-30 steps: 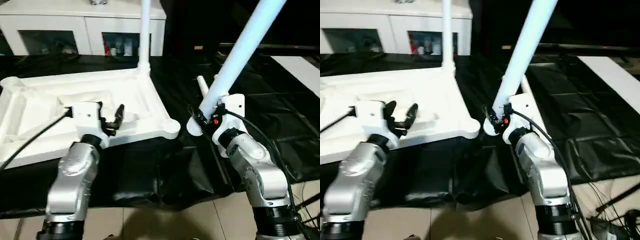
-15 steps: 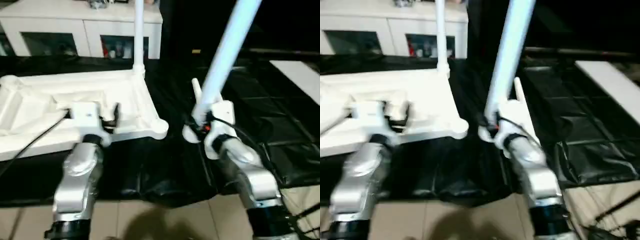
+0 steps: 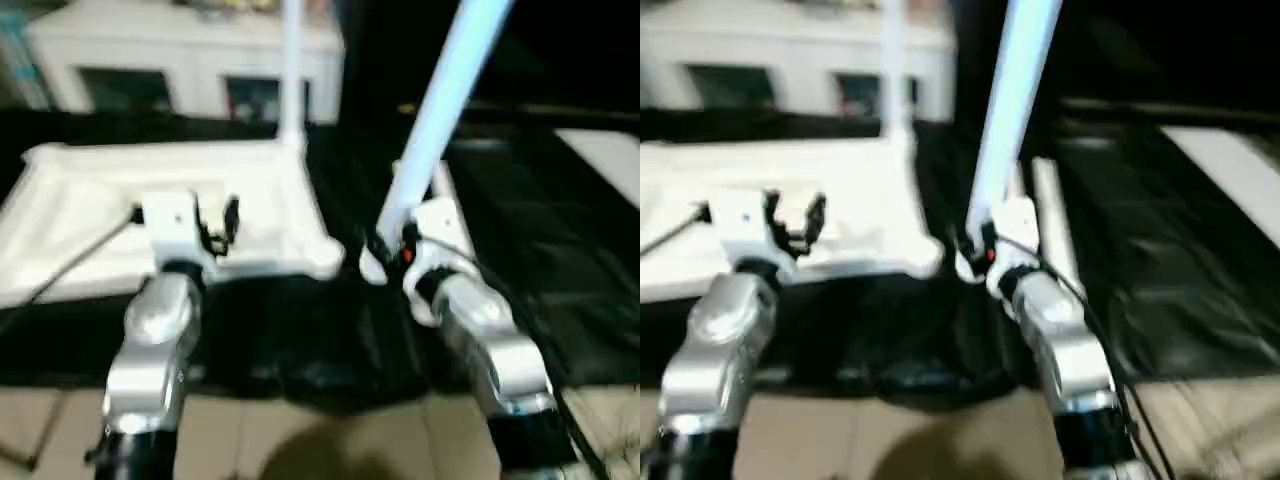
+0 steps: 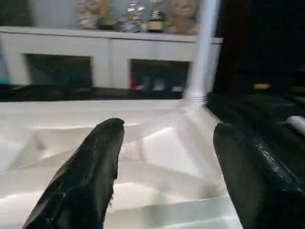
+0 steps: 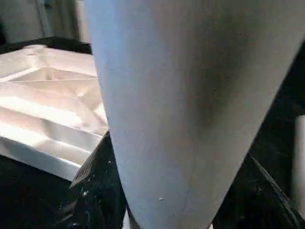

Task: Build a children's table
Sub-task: Insert table leg to table base

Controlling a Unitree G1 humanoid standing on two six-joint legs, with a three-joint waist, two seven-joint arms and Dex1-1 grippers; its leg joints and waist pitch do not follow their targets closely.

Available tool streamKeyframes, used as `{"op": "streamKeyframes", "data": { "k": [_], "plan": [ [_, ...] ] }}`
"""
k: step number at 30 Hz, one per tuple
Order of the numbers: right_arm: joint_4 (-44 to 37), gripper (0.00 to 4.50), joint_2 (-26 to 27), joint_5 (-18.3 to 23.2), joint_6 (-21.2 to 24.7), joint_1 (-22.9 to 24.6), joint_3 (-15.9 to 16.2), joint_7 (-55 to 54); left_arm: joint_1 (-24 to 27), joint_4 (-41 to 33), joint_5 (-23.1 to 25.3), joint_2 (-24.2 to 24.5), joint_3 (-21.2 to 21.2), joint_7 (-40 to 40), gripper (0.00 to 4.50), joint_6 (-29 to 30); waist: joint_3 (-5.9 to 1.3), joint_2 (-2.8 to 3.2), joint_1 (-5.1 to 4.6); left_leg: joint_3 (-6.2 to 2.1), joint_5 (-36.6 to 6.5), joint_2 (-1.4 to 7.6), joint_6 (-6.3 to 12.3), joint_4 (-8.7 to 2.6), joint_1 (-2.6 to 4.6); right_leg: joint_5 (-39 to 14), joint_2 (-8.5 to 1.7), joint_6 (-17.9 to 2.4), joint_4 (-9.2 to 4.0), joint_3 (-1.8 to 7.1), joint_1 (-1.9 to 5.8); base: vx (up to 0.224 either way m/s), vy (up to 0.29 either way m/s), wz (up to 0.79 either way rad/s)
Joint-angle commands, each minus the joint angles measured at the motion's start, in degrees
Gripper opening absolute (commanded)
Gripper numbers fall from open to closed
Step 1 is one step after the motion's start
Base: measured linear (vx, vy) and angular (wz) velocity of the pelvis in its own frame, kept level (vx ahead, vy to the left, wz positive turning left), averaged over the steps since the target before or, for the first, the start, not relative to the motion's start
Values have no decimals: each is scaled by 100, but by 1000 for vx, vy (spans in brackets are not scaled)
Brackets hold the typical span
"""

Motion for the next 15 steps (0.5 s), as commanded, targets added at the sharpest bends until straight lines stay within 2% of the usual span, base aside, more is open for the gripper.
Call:
{"op": "streamKeyframes", "data": {
  "k": [1,2,3,4,5,6,7,8,9,10,11,12,13,14,15],
  "plan": [
    [19,186,30,113,-71,-110,17,106,-21,-33,8,48,0,-24,338,56,-407,123,16,-91,-631,455,274,-680,165,-1801,-388,-593,-752,507,226,60,7,32],
    [23,186,22,110,-75,-109,24,110,-20,-34,8,51,2,-25,338,58,-435,207,-218,-471,-650,884,555,-838,609,-489,-252,-690,-285,416,-185,104,18,20],
    [29,186,10,106,-82,-107,35,116,-20,-34,10,58,6,-29,338,60,-473,208,-292,-629,-464,994,1038,-834,841,-56,-290,-586,-37,474,-452,126,23,14],
    [29,186,4,108,-84,-103,39,117,-19,-33,11,64,9,-35,338,57,-495,124,-362,-605,153,897,1633,-723,879,324,-367,-419,29,589,-616,126,23,14],
    [36,186,-5,107,-99,-101,50,115,-25,-15,13,79,18,-44,338,53,-483,89,-368,-516,459,755,1853,-636,813,589,-417,-432,-37,662,-641,122,6,12],
    [40,186,-10,95,-120,-99,54,101,-32,6,23,96,24,-53,338,49,-465,-87,-276,-15,611,154,1849,-403,311,1385,-568,-847,-412,896,-198,104,-18,13],
    [40,186,-9,88,-130,-97,52,91,-35,12,25,98,28,-59,338,45,-524,-225,-91,86,392,-245,1634,-58,-361,1980,-862,-1272,-573,1385,523,104,-18,13],
    [33,186,-4,95,-135,-94,42,87,-39,19,21,98,33,-66,338,46,-553,-217,-7,-10,438,-119,1361,32,-499,2412,-1021,-1408,-562,1470,626,101,-30,13],
    [17,186,-4,92,-150,-87,23,98,-39,21,21,109,26,-78,338,65,-580,-136,24,-84,695,-41,1050,21,-584,3137,-1012,-1456,-419,1428,641,75,-38,-1],
    [-4,186,-9,100,-165,-74,-4,127,-36,20,18,121,13,-85,338,90,-582,-39,-84,-98,1870,46,431,-381,-486,4748,-418,-1043,-51,901,396,75,-38,-1],
    [-21,186,-3,134,-168,-67,-37,162,-32,14,15,136,5,-82,338,123,-615,119,-119,-149,2391,97,434,-336,-339,4745,-278,-770,0,831,227,0,0,0],
    [-29,186,-4,147,-170,-63,-52,174,-28,14,15,143,1,-83,338,133,-618,107,-148,-155,2603,131,411,-310,-295,4648,-262,-699,-33,838,172,0,0,0],
    [-41,186,-12,162,-166,-59,-80,180,-17,12,6,156,-5,-100,338,151,-628,143,-134,-178,2803,175,293,-285,-231,4426,-273,-713,-49,863,113,0,0,0],
    [-41,186,-12,162,-166,-59,-80,180,-17,12,6,156,-5,-100,338,151,-591,85,-146,-151,2446,187,142,-336,-238,4038,-300,-776,-125,890,117,0,0,0],
    [-44,186,-19,162,-163,-58,-86,175,-12,10,2,161,-6,-112,338,156,-569,79,-141,-138,2116,192,59,-375,-240,3750,-316,-813,-173,897,122,0,0,0]
  ]
}}
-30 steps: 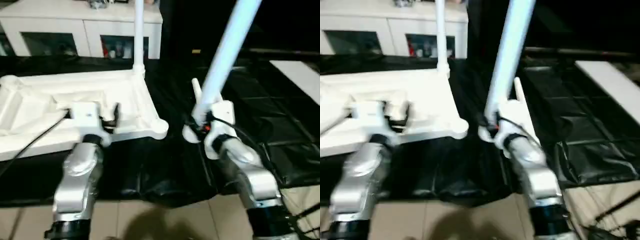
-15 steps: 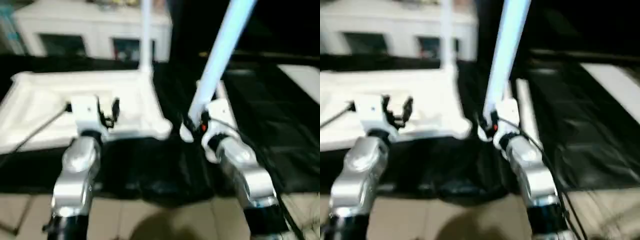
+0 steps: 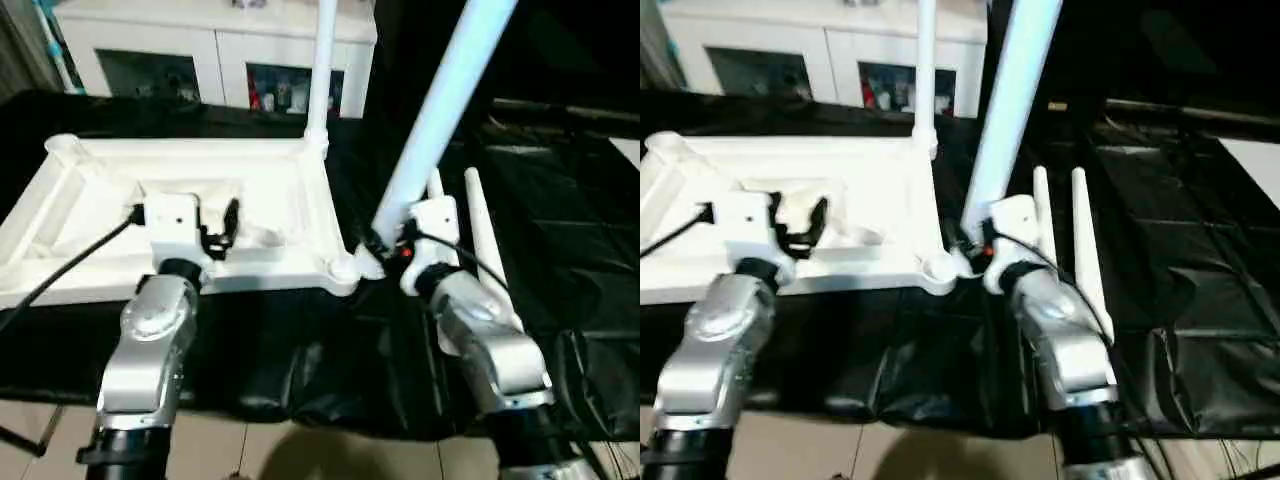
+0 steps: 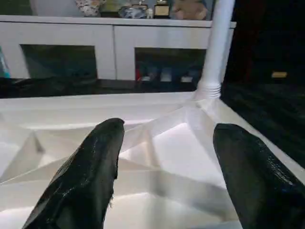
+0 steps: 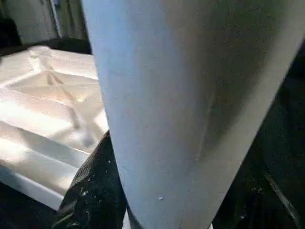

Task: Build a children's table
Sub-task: Insert table leg to table base

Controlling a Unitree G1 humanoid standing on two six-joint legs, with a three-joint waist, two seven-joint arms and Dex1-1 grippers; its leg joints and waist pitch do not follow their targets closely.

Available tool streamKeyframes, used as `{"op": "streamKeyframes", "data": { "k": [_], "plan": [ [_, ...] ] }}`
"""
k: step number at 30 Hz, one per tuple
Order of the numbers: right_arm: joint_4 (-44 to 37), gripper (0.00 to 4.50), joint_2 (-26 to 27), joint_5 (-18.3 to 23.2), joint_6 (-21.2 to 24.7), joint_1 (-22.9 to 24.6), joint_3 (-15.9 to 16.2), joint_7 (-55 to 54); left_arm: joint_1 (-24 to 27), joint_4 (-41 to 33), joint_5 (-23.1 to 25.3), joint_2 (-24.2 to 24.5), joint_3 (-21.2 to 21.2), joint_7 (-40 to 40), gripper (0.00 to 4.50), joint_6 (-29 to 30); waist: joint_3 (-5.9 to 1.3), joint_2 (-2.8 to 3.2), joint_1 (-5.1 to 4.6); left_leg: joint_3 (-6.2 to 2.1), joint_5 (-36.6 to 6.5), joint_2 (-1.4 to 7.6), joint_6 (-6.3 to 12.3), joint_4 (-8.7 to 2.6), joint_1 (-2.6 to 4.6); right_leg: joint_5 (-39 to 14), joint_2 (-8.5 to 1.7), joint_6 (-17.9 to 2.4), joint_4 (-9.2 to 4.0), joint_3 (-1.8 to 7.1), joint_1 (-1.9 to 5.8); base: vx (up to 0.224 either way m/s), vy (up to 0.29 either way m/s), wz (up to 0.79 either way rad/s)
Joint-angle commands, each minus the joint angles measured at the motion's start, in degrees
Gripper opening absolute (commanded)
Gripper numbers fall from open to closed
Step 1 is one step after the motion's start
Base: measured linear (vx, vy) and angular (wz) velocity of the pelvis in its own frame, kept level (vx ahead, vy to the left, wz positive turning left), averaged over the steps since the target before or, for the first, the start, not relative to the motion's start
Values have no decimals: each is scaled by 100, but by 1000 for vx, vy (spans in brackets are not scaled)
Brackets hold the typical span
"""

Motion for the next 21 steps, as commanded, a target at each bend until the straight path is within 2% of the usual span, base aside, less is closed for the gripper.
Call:
{"op": "streamKeyframes", "data": {
  "k": [1,2,3,4,5,6,7,8,9,10,11,12,13,14,15,16,17,18,19,20,21],
  "plan": [
    [-135,186,-56,58,-44,9,-73,10,29,7,-6,34,-24,-44,338,92,-388,167,18,-23,1164,268,-83,-438,72,2842,-461,-1123,-317,287,357,0,0,0],
    [-139,186,-72,72,-53,-5,-88,-42,38,16,-33,73,-45,-134,338,94,-370,225,28,-30,750,288,-186,-470,83,2435,-483,-1158,-339,293,352,-56,13,-1],
    [-126,186,-80,89,-46,-26,-102,-64,38,43,-8,107,-68,-168,338,104,-330,221,28,-15,53,318,-315,-536,112,1736,-502,-1191,-409,310,337,-71,11,0],
    [-118,186,-89,81,-60,-39,-107,-89,39,63,5,123,-77,-193,338,94,-303,214,37,11,-387,330,-350,-586,131,1220,-518,-1199,-452,324,333,-71,11,0],
    [-127,186,-85,79,-56,-47,-128,-105,35,78,-26,119,-66,-219,338,98,-283,216,32,34,-604,329,-341,-607,150,926,-515,-1195,-489,327,311,-85,10,2],
    [-140,186,-66,104,-32,-51,-170,-118,21,97,-45,115,-58,-229,338,100,-256,195,27,73,-895,328,-305,-644,183,371,-518,-1192,-544,336,291,-80,6,4],
    [-178,186,-27,144,21,-34,-215,-116,-4,108,-58,120,-58,-216,338,107,-223,182,18,103,-1261,319,-272,-697,210,-361,-539,-1132,-622,343,312,-80,6,4],
    [-178,186,-27,144,21,-34,-215,-116,-4,108,-58,120,-58,-216,338,107,-223,182,18,103,-1261,319,-272,-697,210,-361,-539,-1132,-622,343,312,-61,-3,1],
    [-172,186,-34,48,1,-24,-170,-147,-26,93,-88,91,-47,-198,338,151,-179,194,26,121,-1898,313,-269,-748,291,-1636,-559,-925,-769,354,297,0,0,0],
    [-174,186,-47,-22,-45,-20,-124,-157,-30,81,-91,82,-47,-192,338,165,-172,196,26,136,-2143,298,-227,-772,345,-2183,-530,-828,-846,335,316,0,0,0],
    [-174,186,-49,-36,-54,-19,-115,-159,-31,78,-92,80,-47,-191,338,168,-153,188,18,152,-2269,288,-189,-789,382,-2441,-508,-791,-894,313,316,0,0,0],
    [-176,186,-43,-58,-7,-19,-72,-165,-31,53,-90,70,-55,-184,338,188,-152,186,10,169,-2369,270,-144,-797,420,-2691,-485,-758,-942,279,348,0,0,0],
    [-166,186,-60,-89,-6,-24,2,-145,-22,18,-94,59,-61,-181,338,194,-168,159,89,48,-1820,94,535,-718,23,-3564,-853,-307,-1173,-12,751,0,0,0],
    [-163,186,-64,-92,-28,-22,28,-137,-14,1,-100,51,-57,-183,338,196,-168,159,89,48,-1820,94,535,-718,23,-3564,-853,-307,-1173,-12,751,20,2,36],
    [-161,186,-68,-97,-53,-20,50,-131,-6,-14,-105,44,-52,-185,338,198,-189,216,89,29,-1109,92,755,-575,-118,-3635,-986,-320,-1327,-193,955,64,11,50],
    [-158,186,-38,-71,-106,-10,48,-131,11,-38,-105,41,-46,-188,338,203,-198,218,50,-4,-926,114,819,-591,-153,-3221,-916,-404,-1336,-360,1015,64,11,50],
    [-160,186,-25,-49,-97,-7,35,-131,15,-42,-105,42,-45,-189,338,204,-239,279,65,-10,-840,114,849,-613,-119,-2851,-845,-479,-1320,-425,1040,82,7,62],
    [-177,186,67,110,-17,11,-68,-143,39,-75,-102,46,-34,-181,338,217,-336,328,-106,-122,-846,466,689,-816,502,-1541,-401,-797,-944,-346,628,118,-18,42],
    [-177,186,66,120,-6,8,-71,-129,49,-90,-100,53,-29,-174,338,226,-365,418,-234,-388,-806,748,1112,-884,891,-597,-226,-917,-480,-313,224,118,-18,42],
    [-177,186,66,120,-6,8,-71,-129,49,-90,-100,53,-29,-174,338,226,-365,418,-234,-388,-806,748,1112,-884,891,-597,-226,-917,-480,-313,224,160,-14,15],
    [-169,186,44,114,-19,-1,-63,-92,64,-112,-101,57,-24,-173,338,235,-408,335,-308,-598,-169,921,2015,-771,1139,-149,-318,-586,-80,-116,-185,154,-9,13]
  ]
}}
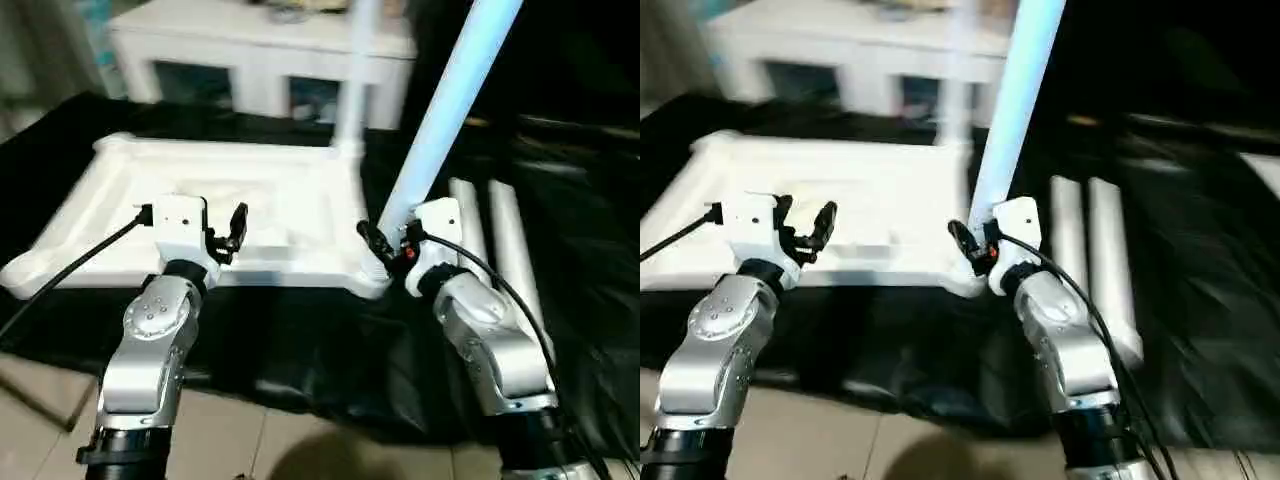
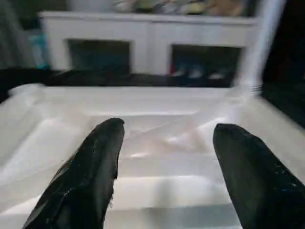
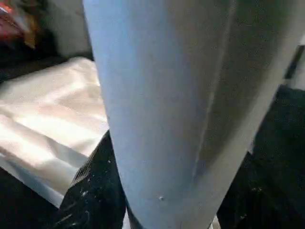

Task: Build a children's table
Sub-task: Insert table leg to table base

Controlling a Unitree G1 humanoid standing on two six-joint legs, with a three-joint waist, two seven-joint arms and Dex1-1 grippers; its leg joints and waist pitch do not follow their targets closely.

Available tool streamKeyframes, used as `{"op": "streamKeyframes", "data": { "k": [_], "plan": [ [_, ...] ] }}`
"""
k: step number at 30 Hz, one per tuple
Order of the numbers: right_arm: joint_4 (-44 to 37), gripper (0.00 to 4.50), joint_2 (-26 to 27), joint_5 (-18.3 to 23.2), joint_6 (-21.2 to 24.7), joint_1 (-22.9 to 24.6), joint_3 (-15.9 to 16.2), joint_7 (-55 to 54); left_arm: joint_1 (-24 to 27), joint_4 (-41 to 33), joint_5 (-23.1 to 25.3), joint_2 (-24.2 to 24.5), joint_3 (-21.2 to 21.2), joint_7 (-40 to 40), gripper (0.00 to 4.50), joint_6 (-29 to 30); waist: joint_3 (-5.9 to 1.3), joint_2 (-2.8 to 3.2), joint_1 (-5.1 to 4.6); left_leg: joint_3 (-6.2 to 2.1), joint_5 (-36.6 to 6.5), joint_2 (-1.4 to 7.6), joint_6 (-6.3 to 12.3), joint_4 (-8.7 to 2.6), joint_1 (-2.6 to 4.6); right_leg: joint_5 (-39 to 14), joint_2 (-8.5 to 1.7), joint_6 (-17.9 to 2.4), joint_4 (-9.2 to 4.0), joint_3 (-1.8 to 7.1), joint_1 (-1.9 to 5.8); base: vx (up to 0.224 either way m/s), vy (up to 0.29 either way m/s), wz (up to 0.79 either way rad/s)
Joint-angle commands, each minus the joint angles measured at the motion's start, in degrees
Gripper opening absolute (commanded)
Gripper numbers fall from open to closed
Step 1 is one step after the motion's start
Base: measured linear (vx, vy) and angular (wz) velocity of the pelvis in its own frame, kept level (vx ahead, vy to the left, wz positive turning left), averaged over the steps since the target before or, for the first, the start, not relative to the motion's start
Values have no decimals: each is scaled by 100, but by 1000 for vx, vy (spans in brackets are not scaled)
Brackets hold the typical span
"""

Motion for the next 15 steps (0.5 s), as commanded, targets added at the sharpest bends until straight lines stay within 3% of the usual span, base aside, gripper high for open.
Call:
{"op": "streamKeyframes", "data": {
  "k": [1,2,3,4,5,6,7,8,9,10,11,12,13,14,15],
  "plan": [
    [-119,186,-188,37,-9,-20,-196,18,-35,-126,0,-50,-114,9,338,59,-434,76,-250,-561,329,828,2419,-394,816,208,-248,-79,153,314,-747,154,-9,13],
    [-115,186,-189,41,-14,-16,-194,33,-23,-140,9,-43,-117,8,338,62,-430,6,-246,-457,443,683,2451,-340,720,468,-306,-120,31,406,-721,125,-46,9],
    [-110,186,-155,104,38,-19,-238,22,-15,-150,-4,-43,-117,-7,338,58,-368,-235,-96,117,72,-9,2005,-97,29,1015,-486,-496,-437,710,-120,117,-69,13],
    [-108,186,-141,119,80,-36,-263,-11,-9,-157,-10,-40,-120,-19,338,58,-385,-311,82,302,-462,-279,1232,281,-258,577,-613,-1290,-668,1280,321,117,-69,13],
    [-109,186,-134,126,103,-46,-277,-33,-7,-160,-15,-38,-122,-26,338,59,-442,-234,200,283,-566,-249,715,414,-283,462,-575,-1601,-667,1541,473,121,-71,-6],
    [-122,186,-117,190,135,-40,-297,-21,10,-180,-16,-16,-141,-51,338,54,-401,-244,339,158,-498,-181,-35,496,-514,1237,-426,-1858,-560,1710,634,117,-36,-46],
    [-133,186,-157,113,53,-40,-255,-17,8,-170,-72,-6,-150,-129,338,40,-365,-58,360,46,-225,-45,-715,275,-524,2001,-104,-1519,-381,1620,522,117,-36,-46],
    [-145,186,-170,62,-9,-29,-238,-17,17,-171,-102,4,-161,-183,338,31,-368,47,327,91,-143,39,-970,-26,-268,2049,203,-1067,-293,1398,268,108,16,-58],
    [-160,186,-168,43,-13,-21,-238,-32,21,-165,-122,15,-171,-230,338,26,-436,118,62,-335,831,373,-461,-381,134,1852,364,-376,306,717,-155,116,-14,-50],
    [-255,186,-201,-50,69,8,-217,-118,19,-110,-228,52,-205,-434,338,44,-687,195,-267,-758,2858,681,990,-50,1113,920,32,8,395,526,-1081,116,-14,-50],
    [-261,186,-205,-57,70,12,-213,-123,22,-107,-230,54,-207,-444,338,41,-635,150,-265,-826,3853,840,1623,41,1040,800,-187,210,381,608,-1146,138,-87,-28],
    [-289,186,-220,-91,73,33,-198,-148,33,-91,-243,66,-221,-492,338,28,-581,-9,-197,-576,4551,509,2018,258,559,1734,-484,195,52,837,-999,10,-52,-12],
    [-392,186,-270,-115,136,78,-239,-235,58,-10,-418,66,-266,-796,338,-63,-518,-270,-79,-118,3341,-227,1515,289,-173,2929,-401,120,-70,960,-367,10,-52,-12],
    [-392,186,-270,-115,136,78,-239,-235,58,-10,-418,66,-266,-796,338,-63,-521,-317,-30,-72,2590,-284,1286,229,-251,3074,-399,75,-167,1016,-248,-66,-4,2],
    [-445,186,-280,-135,161,116,-265,-274,94,27,-459,106,-335,-973,338,-137,-534,-308,-26,-47,1849,-229,899,147,-283,3814,-367,-107,-108,1022,-170,0,0,0]
  ]
}}
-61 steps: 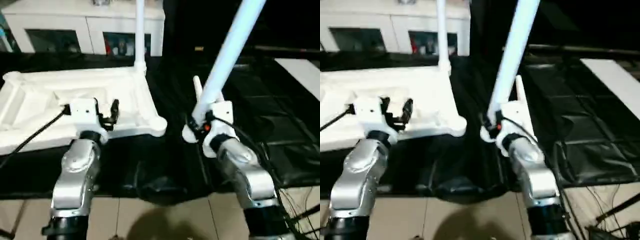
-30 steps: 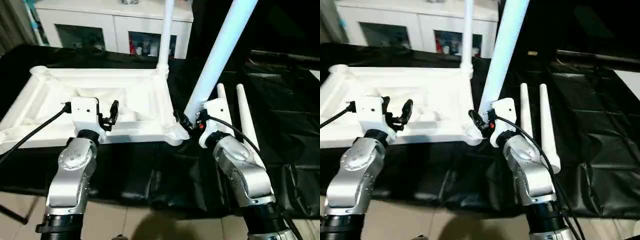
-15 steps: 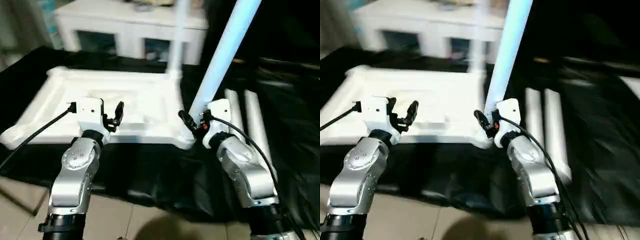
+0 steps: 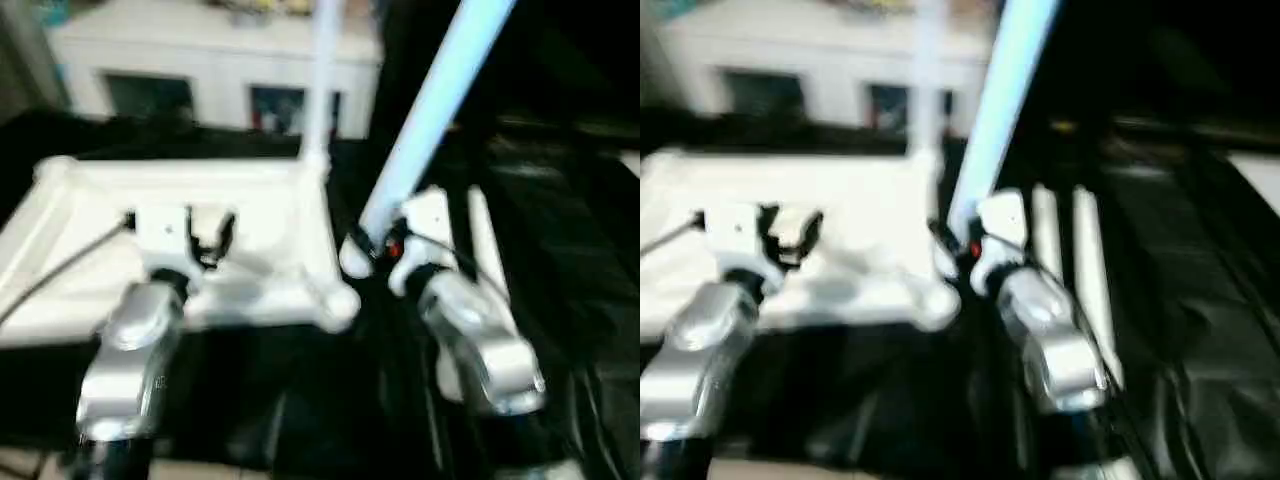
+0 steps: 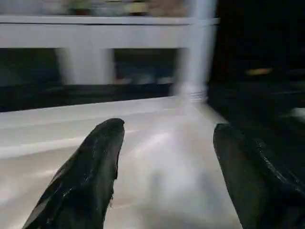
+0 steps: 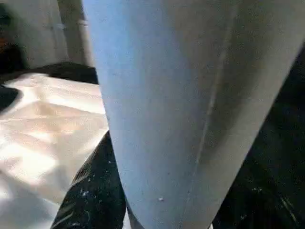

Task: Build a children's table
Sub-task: Insert table leg to table base

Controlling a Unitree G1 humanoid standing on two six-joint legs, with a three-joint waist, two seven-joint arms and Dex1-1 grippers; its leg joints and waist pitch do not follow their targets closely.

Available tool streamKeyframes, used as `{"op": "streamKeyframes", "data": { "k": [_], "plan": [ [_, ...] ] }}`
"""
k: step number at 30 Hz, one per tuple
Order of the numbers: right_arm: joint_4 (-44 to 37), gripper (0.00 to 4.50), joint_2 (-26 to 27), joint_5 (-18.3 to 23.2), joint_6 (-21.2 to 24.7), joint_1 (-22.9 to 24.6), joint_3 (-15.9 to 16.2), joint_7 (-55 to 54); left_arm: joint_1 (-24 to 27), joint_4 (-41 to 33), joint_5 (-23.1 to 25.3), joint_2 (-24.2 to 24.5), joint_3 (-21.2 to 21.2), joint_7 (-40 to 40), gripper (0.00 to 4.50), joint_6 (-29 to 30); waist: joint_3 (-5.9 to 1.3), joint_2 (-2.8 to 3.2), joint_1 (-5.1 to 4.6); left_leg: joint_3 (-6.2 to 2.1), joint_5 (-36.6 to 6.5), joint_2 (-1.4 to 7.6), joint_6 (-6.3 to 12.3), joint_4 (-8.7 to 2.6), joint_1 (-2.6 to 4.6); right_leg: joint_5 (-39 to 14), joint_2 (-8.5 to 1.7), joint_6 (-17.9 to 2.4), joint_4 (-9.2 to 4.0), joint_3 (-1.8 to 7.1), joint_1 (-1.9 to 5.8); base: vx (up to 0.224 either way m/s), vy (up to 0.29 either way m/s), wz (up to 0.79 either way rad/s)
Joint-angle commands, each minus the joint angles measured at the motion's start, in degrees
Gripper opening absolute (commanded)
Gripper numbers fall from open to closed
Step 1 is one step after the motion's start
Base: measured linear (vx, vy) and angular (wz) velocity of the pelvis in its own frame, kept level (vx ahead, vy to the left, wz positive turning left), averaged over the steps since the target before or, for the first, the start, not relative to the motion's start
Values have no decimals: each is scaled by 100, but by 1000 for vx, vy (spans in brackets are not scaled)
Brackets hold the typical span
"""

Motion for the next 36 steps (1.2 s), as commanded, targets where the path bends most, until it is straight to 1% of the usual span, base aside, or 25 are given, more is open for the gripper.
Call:
{"op": "streamKeyframes", "data": {
  "k": [1,2,3,5,6,7,8,9,10,11,12,13,15,16,17,18,21,22,24,27,29,31,33,34,36],
  "plan": [
    [-323,186,-61,-130,216,-7,-138,-150,108,35,-361,163,-218,-738,338,-24,-339,-81,49,48,2030,89,625,-346,-211,3882,-279,-717,-414,296,656,0,0,0],
    [-323,186,-61,-130,216,-7,-138,-150,108,35,-361,163,-218,-738,338,-24,-330,-20,33,27,1917,132,491,-407,-217,3757,-265,-794,-404,241,665,-13,-70,-1],
    [-448,186,-102,-58,351,-39,-209,-110,134,-50,-655,238,-320,-1205,338,14,-287,-10,-32,55,1574,213,236,-482,-166,3063,-198,-936,-496,173,631,-43,-54,-8],
    [-459,186,-107,75,458,-79,-231,-2,150,-72,-799,338,-382,-1531,374,44,-206,14,-88,77,733,323,-61,-616,-93,1277,-185,-1162,-629,156,592,-54,-48,-6],
    [-425,186,-125,148,484,-108,-219,73,140,-46,-830,394,-415,-1688,374,80,-186,-1,-98,95,467,345,-78,-643,-71,823,-183,-1169,-684,154,575,-76,-30,-5],
    [-330,186,-177,168,440,-156,-180,170,118,-9,-833,498,-505,-1911,374,117,-94,-7,-118,126,-152,392,-159,-716,-15,-169,-183,-1144,-787,151,500,-76,-30,-5],
    [-280,186,-204,161,395,-171,-155,217,115,10,-823,549,-548,-2019,374,91,-94,-7,-118,126,-152,392,-159,-716,-15,-169,-183,-1144,-787,151,500,-81,-21,1],
    [-135,186,-297,112,237,-234,-74,341,69,94,-813,686,-648,-2313,390,26,-72,0,-110,165,-643,412,-201,-745,53,-964,-184,-1076,-861,164,441,-85,-14,3],
    [64,186,-282,170,146,-358,-104,442,-81,326,-853,879,-732,-2739,417,-36,-20,-114,-105,215,-841,425,-208,-772,44,-1688,-185,-903,-909,179,387,-85,-14,3],
    [114,186,-265,212,146,-401,-144,472,-144,406,-860,941,-764,-2866,419,-47,-17,-84,-99,231,-896,414,-216,-771,76,-1886,-186,-855,-932,187,340,-86,-13,4],
    [173,186,-292,262,107,-463,-148,618,-282,579,-795,1082,-866,-3076,424,-10,-40,-161,-108,240,-830,428,-217,-773,68,-1924,-200,-805,-944,188,344,-84,-18,3],
    [187,186,-317,279,94,-495,-146,724,-371,691,-758,1180,-937,-3206,437,16,-23,-102,-63,232,-798,429,-209,-796,71,-1866,-203,-768,-942,192,321,-84,-18,3],
    [229,186,-320,406,159,-573,-182,894,-614,1024,-567,1412,-1127,-3508,437,-24,-22,-130,-61,229,-689,448,-219,-801,45,-1630,-211,-816,-917,195,334,-33,-9,1],
    [261,186,-302,523,237,-628,-230,972,-791,1270,-385,1549,-1249,-3642,437,-104,-23,-56,-42,229,-656,436,-225,-807,46,-1396,-194,-870,-896,193,314,0,0,0],
    [284,186,-319,564,236,-666,-236,1034,-915,1411,-282,1640,-1345,-3782,437,-166,-34,-76,-47,237,-612,436,-231,-803,46,-1292,-199,-901,-893,193,327,0,0,0],
    [329,186,-348,561,185,-713,-225,1085,-1071,1586,-123,1742,-1473,-3901,437,-224,-53,29,-33,229,-515,441,-276,-797,40,-985,-208,-1001,-872,192,344,0,0,0],
    [499,186,-413,523,-1,-783,-169,1228,-1436,1970,272,1997,-1934,-4394,403,-360,-73,43,12,243,-327,427,-311,-779,17,-594,-223,-1155,-839,198,389,0,0,0],
    [539,186,-429,509,-42,-762,-137,1277,-1530,2117,365,2059,-2081,-4587,403,-462,-99,127,31,230,-90,423,-342,-759,-18,-289,-237,-1262,-776,199,439,0,0,0],
    [553,186,-445,487,-48,-721,-112,1303,-1596,2229,418,2110,-2213,-4775,387,-527,-111,86,40,246,132,417,-333,-749,-41,107,-228,-1367,-752,196,466,0,0,0],
    [526,186,-451,495,77,-648,-122,1283,-1622,2329,393,2126,-2284,-4964,360,-565,-113,75,47,257,396,408,-297,-739,-65,558,-220,-1445,-716,199,495,0,0,0],
    [498,186,-467,524,154,-606,-120,1289,-1651,2420,377,2121,-2296,-5044,356,-583,-104,75,41,269,349,405,-278,-738,-49,565,-209,-1483,-730,196,487,0,0,0],
    [447,186,-538,483,117,-523,-46,1373,-1610,2494,328,2129,-2270,-5124,314,-637,-73,79,31,274,93,423,-298,-758,-35,197,-215,-1477,-767,194,475,0,0,0],
    [440,186,-552,474,95,-514,-37,1390,-1618,2554,368,2144,-2274,-5153,312,-706,-57,86,32,274,-44,430,-311,-771,-29,-93,-221,-1433,-799,199,459,0,0,0],
    [424,186,-556,474,81,-504,-38,1403,-1641,2644,408,2164,-2269,-5215,290,-791,-50,31,22,276,-104,432,-311,-779,-33,-272,-219,-1378,-813,202,464,0,0,0],
    [408,186,-557,480,89,-499,-41,1405,-1648,2663,402,2169,-2258,-5240,268,-796,-45,56,19,269,-135,436,-320,-789,-30,-417,-227,-1340,-818,204,452,0,0,0]
  ]
}}
